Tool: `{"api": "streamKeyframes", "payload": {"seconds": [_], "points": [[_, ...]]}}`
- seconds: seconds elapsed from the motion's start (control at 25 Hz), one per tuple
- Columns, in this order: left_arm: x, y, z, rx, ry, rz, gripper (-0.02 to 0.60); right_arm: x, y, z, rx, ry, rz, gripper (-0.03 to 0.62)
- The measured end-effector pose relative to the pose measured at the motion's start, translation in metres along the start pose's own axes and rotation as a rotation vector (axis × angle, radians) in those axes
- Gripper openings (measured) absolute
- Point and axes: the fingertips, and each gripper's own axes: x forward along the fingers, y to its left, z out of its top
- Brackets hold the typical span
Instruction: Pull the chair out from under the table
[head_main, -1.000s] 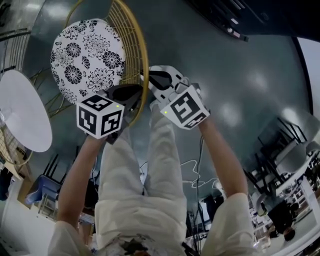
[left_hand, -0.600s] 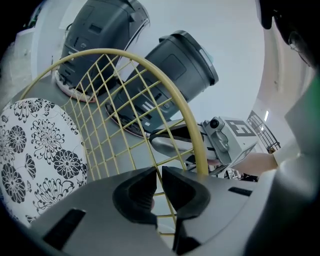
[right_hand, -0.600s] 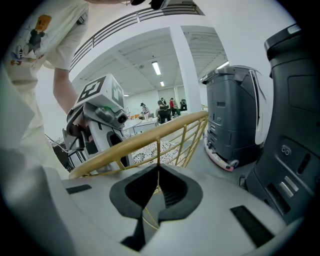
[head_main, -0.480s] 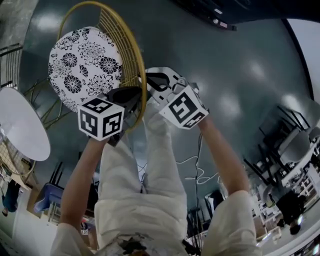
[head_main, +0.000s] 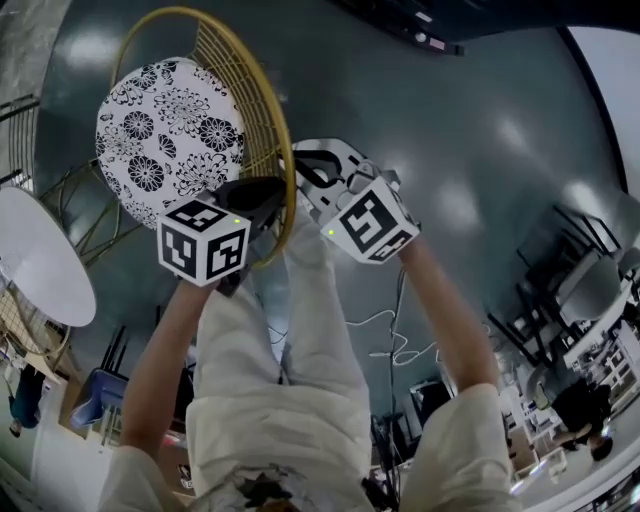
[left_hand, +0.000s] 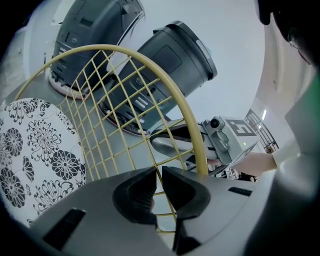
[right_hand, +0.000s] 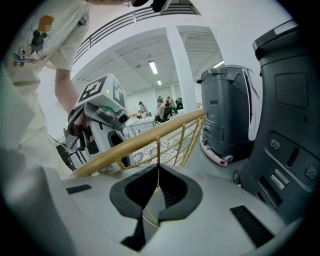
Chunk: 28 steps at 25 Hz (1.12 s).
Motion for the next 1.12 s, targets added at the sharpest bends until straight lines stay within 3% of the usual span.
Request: {"api": "streamKeyframes", "payload": {"seconds": [0.76,1.12], "points": [[0.005,0.006,0.004,0.022,0.033,-0.029,0.038,-0.008,-0.01,-0.009,0.036,-0.003,-0.062,0.008],[0.006,0.005,0.008,0.016,0.029,-0.032,0.038,-0.042,-0.015,-0.036,0.194,0.012,-0.135,0.009]]}}
